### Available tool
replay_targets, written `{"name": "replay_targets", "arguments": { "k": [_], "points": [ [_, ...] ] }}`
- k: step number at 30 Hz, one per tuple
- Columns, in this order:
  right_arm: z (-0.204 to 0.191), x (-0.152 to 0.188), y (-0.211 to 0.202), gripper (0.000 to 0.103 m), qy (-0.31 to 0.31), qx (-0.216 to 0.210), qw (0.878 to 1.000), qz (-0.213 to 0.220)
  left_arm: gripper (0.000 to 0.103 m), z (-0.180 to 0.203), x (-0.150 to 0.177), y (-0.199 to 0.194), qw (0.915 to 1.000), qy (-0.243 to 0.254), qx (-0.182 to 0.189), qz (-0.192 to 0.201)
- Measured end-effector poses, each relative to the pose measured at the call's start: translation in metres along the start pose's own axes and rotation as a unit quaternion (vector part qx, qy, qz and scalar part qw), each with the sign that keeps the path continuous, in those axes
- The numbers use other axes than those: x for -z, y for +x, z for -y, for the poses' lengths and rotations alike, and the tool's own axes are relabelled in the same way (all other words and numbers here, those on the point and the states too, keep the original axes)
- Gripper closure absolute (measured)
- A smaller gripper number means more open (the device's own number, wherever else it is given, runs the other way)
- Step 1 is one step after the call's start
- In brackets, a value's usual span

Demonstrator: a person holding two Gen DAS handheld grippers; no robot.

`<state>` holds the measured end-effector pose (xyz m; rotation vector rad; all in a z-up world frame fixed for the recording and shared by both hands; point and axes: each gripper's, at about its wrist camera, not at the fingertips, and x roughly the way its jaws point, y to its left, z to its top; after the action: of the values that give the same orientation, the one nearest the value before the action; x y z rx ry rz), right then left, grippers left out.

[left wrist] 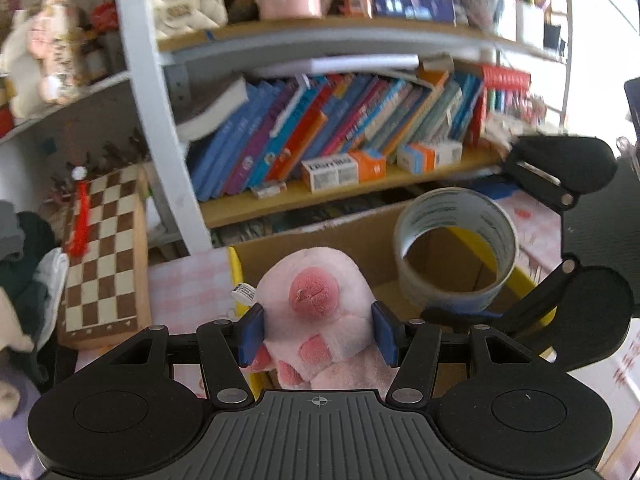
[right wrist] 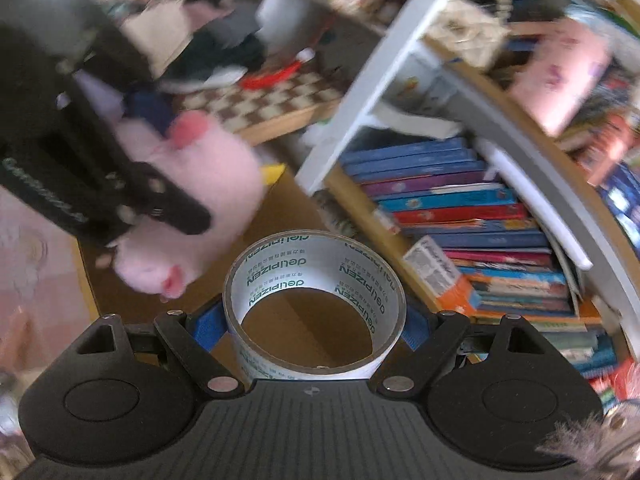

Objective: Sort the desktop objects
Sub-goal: 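Lift the pig with the left tool while the right tool carries the tape roll into the yellow box, then open the left tool to drop the pig while the right tool releases the tape roll in the box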

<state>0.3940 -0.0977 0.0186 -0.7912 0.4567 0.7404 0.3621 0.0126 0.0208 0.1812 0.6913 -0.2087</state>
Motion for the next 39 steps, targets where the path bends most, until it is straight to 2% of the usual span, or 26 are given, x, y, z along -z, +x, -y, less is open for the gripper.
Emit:
{"name": "replay_targets", "arguments": {
  "k": [5,7,12,19,24,29,35,37,39],
  "points": [
    [0.003,-0.004,0.034,0.018,-0.025,-0.049,0.998,-0.041,0.047,0.007,-0.006,0.032,0.9979,0.046,0.010,-0.045],
    [0.003,-0.004,0.048,0.018,-0.036,-0.058,0.996,-0.056,0.047,0.009,-0.006,0.043,0.9963,0.061,0.007,-0.060],
    [0.003,-0.003,0.078,0.018,-0.056,-0.075,0.991,-0.091,0.047,0.006,-0.004,0.068,0.9939,0.061,0.008,-0.091],
    [-0.001,0.001,0.104,0.017,-0.092,-0.088,0.984,-0.124,0.046,0.009,-0.002,0.094,0.9886,0.085,0.005,-0.125],
    [-0.003,0.006,0.110,0.017,-0.105,-0.099,0.980,-0.135,0.045,0.015,-0.001,0.100,0.9854,0.106,-0.002,-0.133],
    [-0.003,0.006,0.112,0.017,-0.102,-0.099,0.980,-0.139,0.044,0.014,-0.002,0.103,0.9853,0.105,-0.003,-0.135],
    [-0.004,0.006,0.107,0.016,-0.104,-0.101,0.981,-0.131,0.036,0.015,-0.003,0.101,0.9852,0.109,-0.007,-0.133],
    [-0.004,0.006,0.104,0.013,-0.100,-0.100,0.982,-0.126,0.031,0.015,-0.004,0.097,0.9860,0.110,-0.007,-0.125],
    [-0.003,0.005,0.098,0.008,-0.094,-0.096,0.984,-0.119,0.023,0.015,-0.006,0.093,0.9869,0.111,-0.006,-0.117]
  ]
}}
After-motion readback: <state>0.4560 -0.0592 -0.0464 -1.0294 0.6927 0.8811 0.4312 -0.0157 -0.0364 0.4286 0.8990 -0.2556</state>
